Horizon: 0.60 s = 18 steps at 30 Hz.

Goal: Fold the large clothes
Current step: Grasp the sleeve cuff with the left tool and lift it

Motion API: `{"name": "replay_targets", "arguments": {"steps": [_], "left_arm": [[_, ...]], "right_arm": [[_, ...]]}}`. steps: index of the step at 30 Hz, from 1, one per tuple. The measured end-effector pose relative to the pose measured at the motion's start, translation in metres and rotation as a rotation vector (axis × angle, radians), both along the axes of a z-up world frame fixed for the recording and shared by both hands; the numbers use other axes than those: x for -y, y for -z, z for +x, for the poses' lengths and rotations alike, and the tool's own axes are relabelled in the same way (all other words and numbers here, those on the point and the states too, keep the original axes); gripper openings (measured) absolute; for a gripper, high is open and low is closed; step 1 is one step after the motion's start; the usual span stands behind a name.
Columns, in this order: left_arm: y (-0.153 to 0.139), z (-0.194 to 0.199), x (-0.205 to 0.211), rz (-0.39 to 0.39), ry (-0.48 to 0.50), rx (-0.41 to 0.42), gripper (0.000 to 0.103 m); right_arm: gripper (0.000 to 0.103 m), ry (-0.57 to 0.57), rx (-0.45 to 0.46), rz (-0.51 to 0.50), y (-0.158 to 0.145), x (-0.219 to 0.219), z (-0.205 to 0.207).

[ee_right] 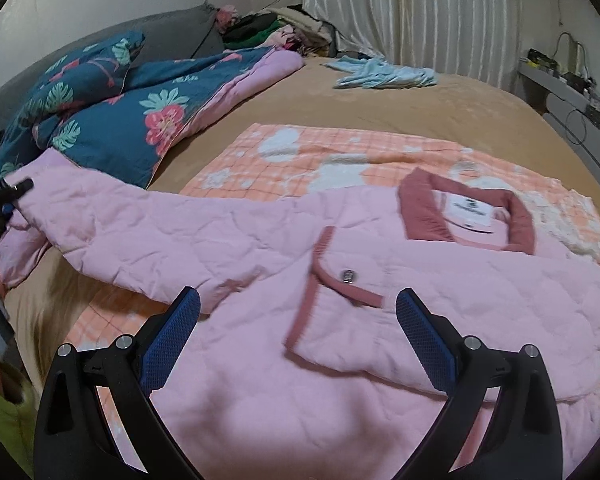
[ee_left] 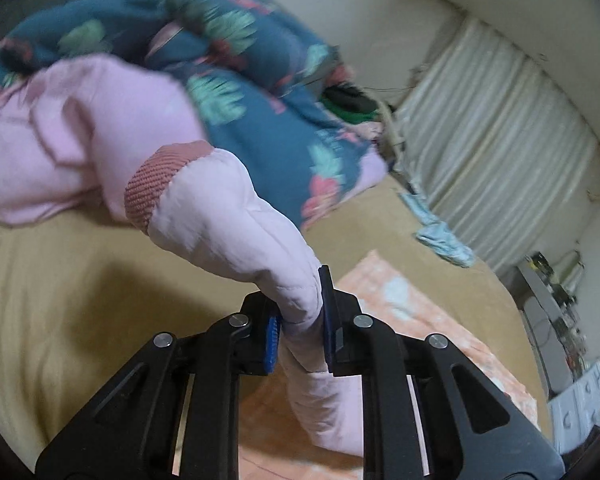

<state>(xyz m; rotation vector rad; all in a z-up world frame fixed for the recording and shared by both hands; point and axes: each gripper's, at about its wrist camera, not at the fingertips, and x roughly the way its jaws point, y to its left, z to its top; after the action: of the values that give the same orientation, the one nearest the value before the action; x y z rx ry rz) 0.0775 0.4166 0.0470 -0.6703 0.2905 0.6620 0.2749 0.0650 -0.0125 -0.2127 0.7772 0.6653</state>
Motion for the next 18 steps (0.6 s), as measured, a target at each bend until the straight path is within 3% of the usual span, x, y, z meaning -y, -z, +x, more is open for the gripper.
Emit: {"name": "replay_targets", "arguments": {"steps": [7, 18], "left_arm": [[-0.059, 0.022, 0.051, 0.104, 0.077, 0.027, 0.010], [-0.107, 0.049, 0.127, 0.214, 0.202, 0.028, 0.009]], "right_arm": [[0.098, 0.059, 0.052, 0.014, -0.023, 0.051, -0.007], [0.098, 0.139, 0.093, 0.069, -0.047, 0.124, -0.016]]}}
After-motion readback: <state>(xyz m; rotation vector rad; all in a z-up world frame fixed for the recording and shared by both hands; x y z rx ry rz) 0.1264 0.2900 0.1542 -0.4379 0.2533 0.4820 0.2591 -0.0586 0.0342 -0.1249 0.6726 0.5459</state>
